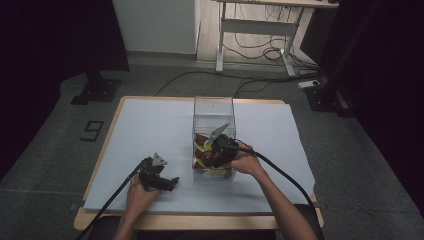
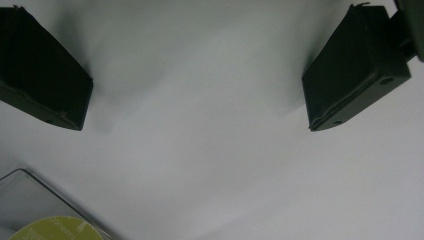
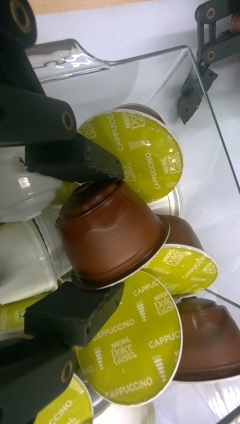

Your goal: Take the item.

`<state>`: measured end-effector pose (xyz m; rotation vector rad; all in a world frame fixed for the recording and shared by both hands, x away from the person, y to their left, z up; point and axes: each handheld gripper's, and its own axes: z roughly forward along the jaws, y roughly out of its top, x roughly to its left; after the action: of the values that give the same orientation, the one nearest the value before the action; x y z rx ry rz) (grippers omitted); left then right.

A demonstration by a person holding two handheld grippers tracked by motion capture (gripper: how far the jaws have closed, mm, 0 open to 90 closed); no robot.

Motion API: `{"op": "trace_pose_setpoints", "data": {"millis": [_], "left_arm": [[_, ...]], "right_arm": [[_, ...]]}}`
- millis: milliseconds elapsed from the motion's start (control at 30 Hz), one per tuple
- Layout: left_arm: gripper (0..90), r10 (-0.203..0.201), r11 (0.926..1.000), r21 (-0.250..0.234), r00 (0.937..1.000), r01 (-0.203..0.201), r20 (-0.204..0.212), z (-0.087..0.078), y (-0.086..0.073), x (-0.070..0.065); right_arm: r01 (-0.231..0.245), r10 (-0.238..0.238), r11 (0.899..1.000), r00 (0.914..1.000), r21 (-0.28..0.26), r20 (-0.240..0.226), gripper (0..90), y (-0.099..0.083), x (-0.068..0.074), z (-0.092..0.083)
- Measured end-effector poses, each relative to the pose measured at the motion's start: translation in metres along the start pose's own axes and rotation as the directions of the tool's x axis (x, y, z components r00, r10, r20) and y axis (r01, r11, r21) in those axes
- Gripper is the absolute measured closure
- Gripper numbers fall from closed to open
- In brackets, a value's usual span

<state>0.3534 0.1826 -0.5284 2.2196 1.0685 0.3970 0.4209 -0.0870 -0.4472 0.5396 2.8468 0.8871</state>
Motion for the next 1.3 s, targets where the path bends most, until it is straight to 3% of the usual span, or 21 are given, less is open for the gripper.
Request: {"op": "trace_pose_setpoints", "data": {"millis": [200,733,1300], "left_arm": [[0.0,0.000,1.0000,0.000,1.0000,0.000,0.000,0.000,0.000,0.000],[0.0,0.000,1.0000,0.000,1.0000,0.000,0.000,0.000,0.000,0.000],[0.0,0.000,1.0000,0.000,1.0000,0.000,-0.001,0.000,0.000,0.000]], "right_arm": [[-0.012,0.012,1.000,0.9996,-0.028,-0.027,46.9,-0.001,0.000,-0.006],[-0.005,0.005,0.998,0.9999,-0.057,0.012,47.2,-0.002,0.001,-0.018],[-0.051,0.058,0.993,0.9968,-0.109,0.055,47.2,-0.007,-0.002,-0.038]]}}
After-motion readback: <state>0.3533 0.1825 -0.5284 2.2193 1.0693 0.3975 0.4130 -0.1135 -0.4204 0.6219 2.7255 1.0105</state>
